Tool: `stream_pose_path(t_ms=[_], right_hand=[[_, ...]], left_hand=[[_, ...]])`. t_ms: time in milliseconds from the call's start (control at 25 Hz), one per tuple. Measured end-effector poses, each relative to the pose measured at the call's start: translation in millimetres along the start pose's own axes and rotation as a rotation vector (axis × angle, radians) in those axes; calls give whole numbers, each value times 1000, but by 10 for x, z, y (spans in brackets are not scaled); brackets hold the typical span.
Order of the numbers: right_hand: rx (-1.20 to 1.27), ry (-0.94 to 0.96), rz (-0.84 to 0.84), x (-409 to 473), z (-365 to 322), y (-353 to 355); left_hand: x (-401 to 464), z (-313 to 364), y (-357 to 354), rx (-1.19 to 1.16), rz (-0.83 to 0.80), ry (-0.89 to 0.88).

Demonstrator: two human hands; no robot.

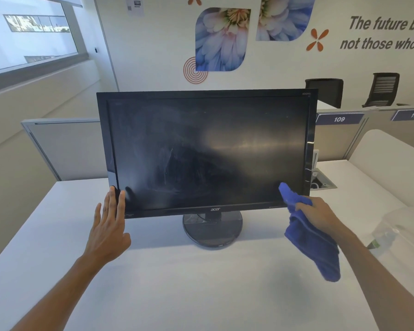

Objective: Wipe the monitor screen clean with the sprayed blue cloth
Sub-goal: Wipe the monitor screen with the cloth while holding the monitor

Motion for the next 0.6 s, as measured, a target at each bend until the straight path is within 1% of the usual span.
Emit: stream_pose_path(t_ms=[40, 120, 200, 320, 360, 400, 520, 600], right_hand=[[69, 50, -19, -77, -56, -14], [31, 118, -6, -213, -102, -75], [-121, 135, 86, -264, -64, -81], [-465, 101, 305, -260, -29, 72], [-547, 93, 342, -242, -29, 100], [-609, 79, 348, -223, -26, 101], [-808, 44, 292, -130, 3, 19], [-855, 37, 271, -81, 29, -23]], left_hand=[[-4, -4, 4, -6, 0, -4], [5, -8, 24, -9, 2, -16], [10, -13, 35, -1, -2, -22], [-6, -36, 44, 5, -4, -22], [-4, -40, 43, 7, -3, -24], [-2, -42, 40, 12, -1, -27], [4, -41, 26, 12, 1, -27], [1, -39, 1, 17, -2, -24]])
Point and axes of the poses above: each hand's wrist, its own x-axis towards the middle knuckle, its own y-axis out of the back of the hand, z = x × y, the point moved 9 cm from there along x, towards the middle knuckle, and after that the axes turned 2 degrees about -y, right-handed, at the moved point
